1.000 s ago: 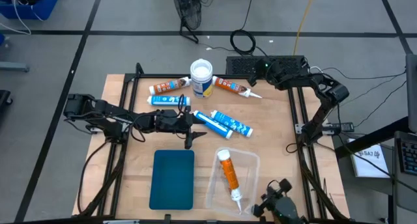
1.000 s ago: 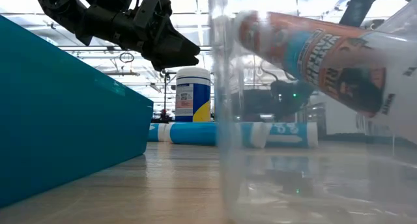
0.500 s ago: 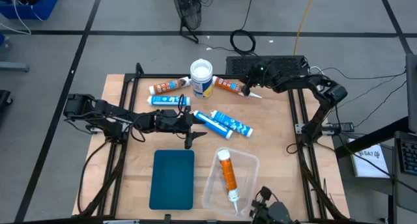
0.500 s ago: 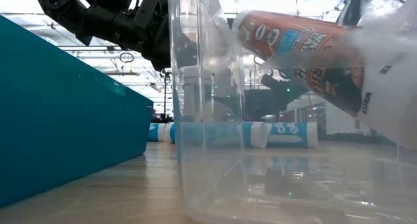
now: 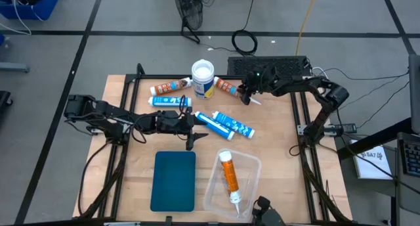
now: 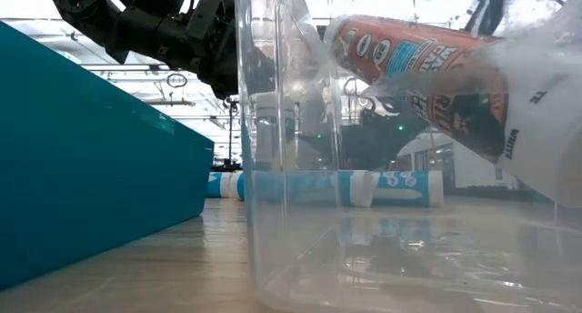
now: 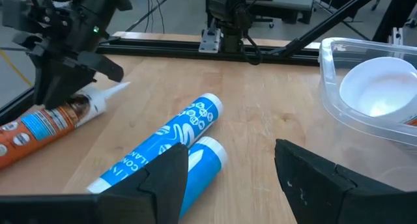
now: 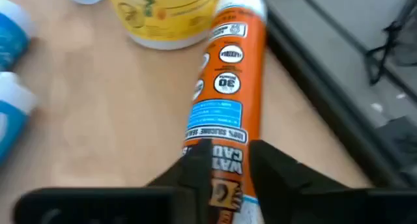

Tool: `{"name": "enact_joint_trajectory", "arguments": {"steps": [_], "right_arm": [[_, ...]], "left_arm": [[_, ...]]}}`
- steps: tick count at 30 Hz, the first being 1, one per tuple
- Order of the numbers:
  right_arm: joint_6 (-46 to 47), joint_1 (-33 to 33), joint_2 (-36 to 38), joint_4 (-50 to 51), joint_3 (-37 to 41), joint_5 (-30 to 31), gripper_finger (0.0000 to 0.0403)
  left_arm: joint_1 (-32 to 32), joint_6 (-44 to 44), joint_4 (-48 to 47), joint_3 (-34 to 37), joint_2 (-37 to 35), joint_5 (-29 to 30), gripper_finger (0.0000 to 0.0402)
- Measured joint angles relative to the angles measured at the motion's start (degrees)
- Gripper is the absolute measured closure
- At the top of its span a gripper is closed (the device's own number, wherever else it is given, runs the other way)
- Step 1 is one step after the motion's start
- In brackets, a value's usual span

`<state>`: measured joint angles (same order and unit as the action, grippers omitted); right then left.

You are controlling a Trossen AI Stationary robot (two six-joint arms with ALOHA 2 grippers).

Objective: Pick & place silicon tubes, Sealant and Lysol wipes
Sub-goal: Put the right orange sealant into the white bin

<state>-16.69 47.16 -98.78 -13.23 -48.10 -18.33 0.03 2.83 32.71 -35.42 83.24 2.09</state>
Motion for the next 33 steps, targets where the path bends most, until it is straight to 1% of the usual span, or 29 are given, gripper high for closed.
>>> {"name": "enact_joint_trajectory", "arguments": {"steps": [5, 9, 11, 13, 16, 20, 30, 33], "right_arm": [[3.3, -1.7, -0.1, 1.7, 0.0, 0.0, 0.0232], [4.0, -3.6, 0.0, 4.8, 0.0, 0.7, 0.0187], [3.8, -4.6, 0.0, 6.8, 0.0, 2.7, 0.0173], [3.0, -5.6, 0.0, 8.5, -0.1, 6.0, 0.0162], [2.2, -6.4, 0.1, 11.7, -0.1, 9.2, 0.0157], [5.4, -6.4, 0.1, 16.6, 0.0, 9.1, 0.0161], [8.3, -6.4, 0.0, 30.2, 0.0, 9.2, 0.0182], [8.7, -6.4, 0.2, 30.5, 1.4, 9.3, 0.0174]], "left_arm": [[0.0, 0.0, -0.1, 0.0, 0.0, 0.0, 0.0172], [0.0, -0.7, -0.1, 0.0, 0.0, 0.0, 0.0172], [0.0, -0.7, -0.1, 0.0, 0.0, 0.0, 0.0172], [0.0, -0.8, -0.1, 0.0, 0.0, 0.0, 0.0172], [0.0, -0.8, -0.2, 0.0, 0.0, 0.0, 0.0172], [0.0, -0.7, -0.1, 0.0, 0.0, 0.0, 0.0172], [0.0, -0.5, 0.0, 0.0, 0.0, 0.0, 0.0172], [0.0, -0.5, 0.0, 0.0, 0.0, 0.0, 0.0172]]}}
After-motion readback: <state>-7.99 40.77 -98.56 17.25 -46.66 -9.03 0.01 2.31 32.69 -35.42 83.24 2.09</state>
